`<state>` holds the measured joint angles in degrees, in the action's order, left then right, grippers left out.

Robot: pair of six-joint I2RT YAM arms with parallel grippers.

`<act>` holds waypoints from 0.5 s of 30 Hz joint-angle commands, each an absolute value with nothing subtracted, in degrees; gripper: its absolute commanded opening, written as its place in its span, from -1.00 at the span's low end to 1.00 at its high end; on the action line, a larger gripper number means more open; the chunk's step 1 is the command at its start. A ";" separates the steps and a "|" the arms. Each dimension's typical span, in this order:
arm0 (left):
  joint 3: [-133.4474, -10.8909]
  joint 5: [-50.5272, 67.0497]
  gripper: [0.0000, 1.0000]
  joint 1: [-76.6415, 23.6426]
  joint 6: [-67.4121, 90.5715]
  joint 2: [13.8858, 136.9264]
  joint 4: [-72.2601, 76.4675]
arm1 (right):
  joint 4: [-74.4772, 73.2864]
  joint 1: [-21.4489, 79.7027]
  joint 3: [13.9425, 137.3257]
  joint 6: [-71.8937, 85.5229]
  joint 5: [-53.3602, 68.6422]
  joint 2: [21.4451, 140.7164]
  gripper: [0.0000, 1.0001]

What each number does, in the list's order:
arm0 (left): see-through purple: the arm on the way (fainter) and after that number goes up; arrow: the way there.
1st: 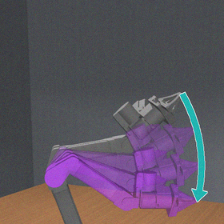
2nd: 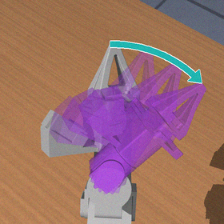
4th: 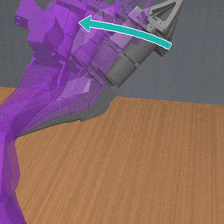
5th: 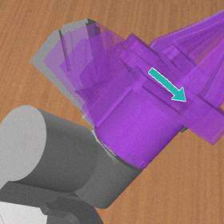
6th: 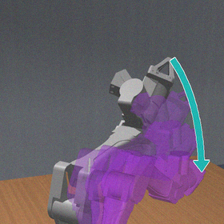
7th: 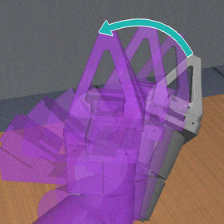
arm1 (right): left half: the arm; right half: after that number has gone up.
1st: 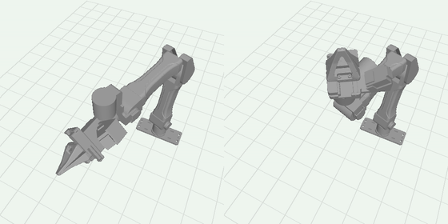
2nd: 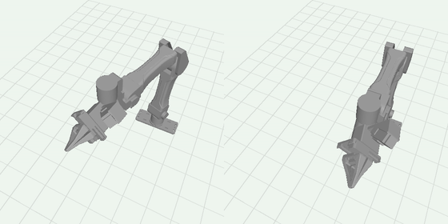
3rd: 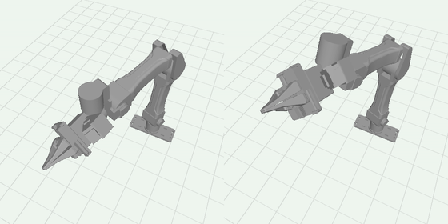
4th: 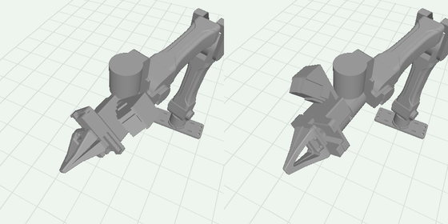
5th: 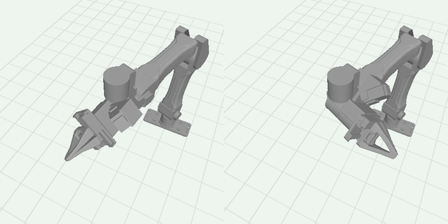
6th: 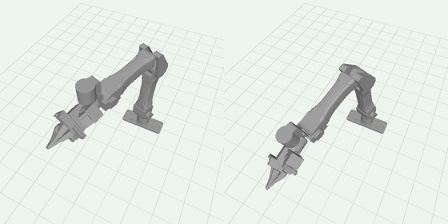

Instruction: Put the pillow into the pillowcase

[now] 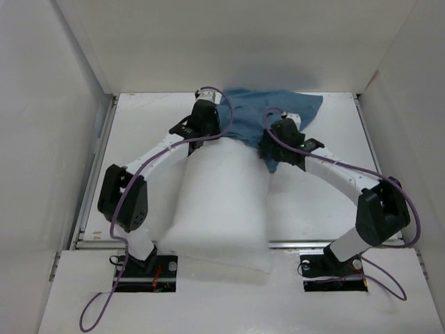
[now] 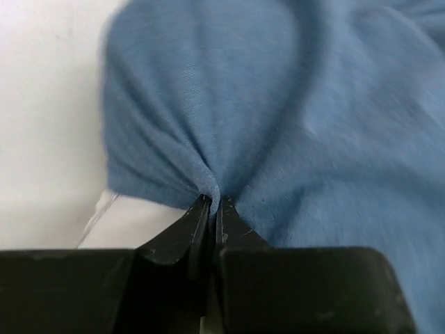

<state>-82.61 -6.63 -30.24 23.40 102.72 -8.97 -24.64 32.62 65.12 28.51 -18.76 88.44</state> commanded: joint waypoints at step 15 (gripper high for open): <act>-68.47 -13.96 1.00 -36.83 28.65 78.14 -18.28 | -25.74 31.08 73.30 10.91 -17.68 76.74 1.00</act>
